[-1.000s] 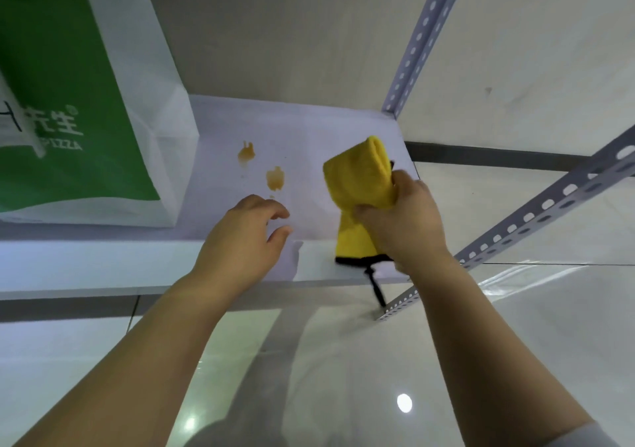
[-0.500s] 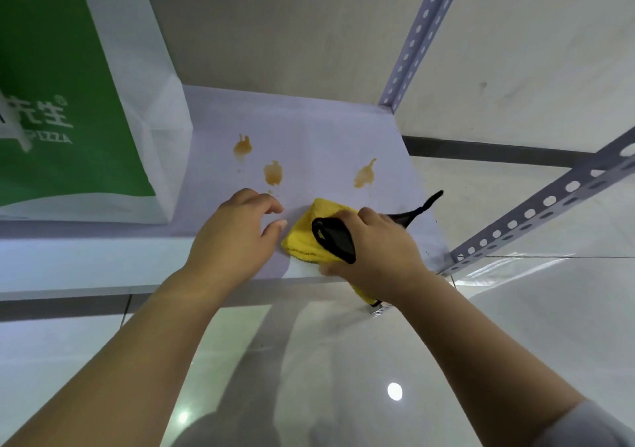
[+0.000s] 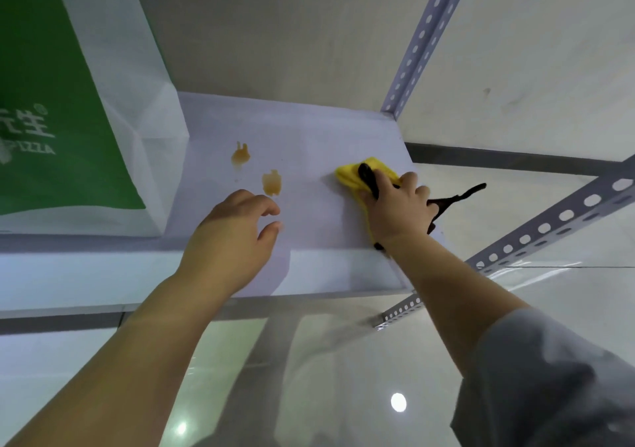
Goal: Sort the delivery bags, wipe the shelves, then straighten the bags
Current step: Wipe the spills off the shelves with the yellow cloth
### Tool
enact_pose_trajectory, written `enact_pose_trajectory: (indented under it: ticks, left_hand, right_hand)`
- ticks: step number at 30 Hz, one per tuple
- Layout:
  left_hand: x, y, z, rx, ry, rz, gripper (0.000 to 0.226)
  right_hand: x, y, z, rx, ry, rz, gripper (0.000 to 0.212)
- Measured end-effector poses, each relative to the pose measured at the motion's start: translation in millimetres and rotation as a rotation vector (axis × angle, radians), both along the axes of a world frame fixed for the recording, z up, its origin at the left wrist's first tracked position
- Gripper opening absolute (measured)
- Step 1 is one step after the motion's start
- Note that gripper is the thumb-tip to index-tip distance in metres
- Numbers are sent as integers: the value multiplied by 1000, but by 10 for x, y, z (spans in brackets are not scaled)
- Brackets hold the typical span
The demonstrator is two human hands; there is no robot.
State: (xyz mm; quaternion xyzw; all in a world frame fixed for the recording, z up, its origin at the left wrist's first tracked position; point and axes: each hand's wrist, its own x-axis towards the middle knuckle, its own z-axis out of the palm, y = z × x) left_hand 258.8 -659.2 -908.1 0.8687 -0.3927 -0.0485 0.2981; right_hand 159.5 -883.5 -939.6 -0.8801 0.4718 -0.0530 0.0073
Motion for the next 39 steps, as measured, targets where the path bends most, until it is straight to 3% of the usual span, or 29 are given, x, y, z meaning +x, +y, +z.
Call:
enact_pose_trajectory:
  ticks: [4, 6, 14, 22, 31, 39]
  left_hand:
    - [18, -11, 8, 0, -1, 19, 22]
    - [28, 22, -14, 12, -2, 26, 23]
    - [25, 125, -56, 52, -16, 22, 24]
    - [103, 261, -78, 44, -14, 39, 24]
    - [128, 393, -88, 143, -9, 49, 31]
    - [51, 594, -112, 233, -15, 41, 35]
  right_hand:
    - [265, -287, 23, 186, -135, -150, 30]
    - [371, -293, 15, 199, -140, -127, 30]
    - [70, 214, -90, 35, -81, 362, 49]
    - [301, -104, 51, 182, -46, -59, 33]
    - [48, 722, -123, 28, -139, 431, 50]
    - [596, 426, -23, 137, -75, 212, 47]
